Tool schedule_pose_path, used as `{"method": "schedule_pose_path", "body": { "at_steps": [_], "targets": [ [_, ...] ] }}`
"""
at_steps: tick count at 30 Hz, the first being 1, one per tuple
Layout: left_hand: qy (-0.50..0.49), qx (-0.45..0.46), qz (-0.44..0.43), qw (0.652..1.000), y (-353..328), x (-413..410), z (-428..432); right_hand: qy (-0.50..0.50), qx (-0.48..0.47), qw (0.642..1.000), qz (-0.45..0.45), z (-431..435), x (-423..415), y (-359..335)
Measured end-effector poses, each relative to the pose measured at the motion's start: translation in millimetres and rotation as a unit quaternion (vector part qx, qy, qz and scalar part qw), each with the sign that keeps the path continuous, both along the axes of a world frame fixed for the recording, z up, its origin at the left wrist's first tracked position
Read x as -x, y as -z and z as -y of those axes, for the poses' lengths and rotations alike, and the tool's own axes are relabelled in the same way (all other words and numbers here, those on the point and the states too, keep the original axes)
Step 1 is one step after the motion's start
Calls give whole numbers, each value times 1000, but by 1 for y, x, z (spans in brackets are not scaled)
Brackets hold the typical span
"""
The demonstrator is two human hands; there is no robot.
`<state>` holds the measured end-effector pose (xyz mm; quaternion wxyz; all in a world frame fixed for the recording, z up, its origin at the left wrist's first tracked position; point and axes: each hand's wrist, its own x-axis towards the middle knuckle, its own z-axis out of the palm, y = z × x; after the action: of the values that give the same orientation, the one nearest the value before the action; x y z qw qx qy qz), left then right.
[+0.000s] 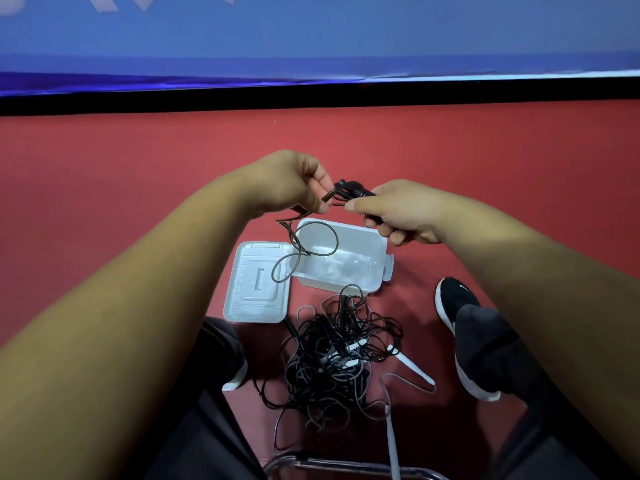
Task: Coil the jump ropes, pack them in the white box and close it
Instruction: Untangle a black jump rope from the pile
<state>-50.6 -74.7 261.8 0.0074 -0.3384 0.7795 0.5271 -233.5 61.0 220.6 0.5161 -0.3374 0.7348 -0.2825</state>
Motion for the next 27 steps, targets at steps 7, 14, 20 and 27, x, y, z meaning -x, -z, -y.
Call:
{"method": "schedule_pose_path", "body": {
  "at_steps": [7,14,20,27],
  "targets": [
    [-20,11,42,999,2,0,-2,29,21,999,26,2,-11,-6],
    [-16,51,28,998,3,4,-10,93,16,986,136,3,-13,-7],
    [4,27,4,1000,4,4,-10,102,29,990,93,1,-13,-1],
    [27,-113,-41,992,2,0,-13,129,44,985,107,3,-8,-2]
  ]
}}
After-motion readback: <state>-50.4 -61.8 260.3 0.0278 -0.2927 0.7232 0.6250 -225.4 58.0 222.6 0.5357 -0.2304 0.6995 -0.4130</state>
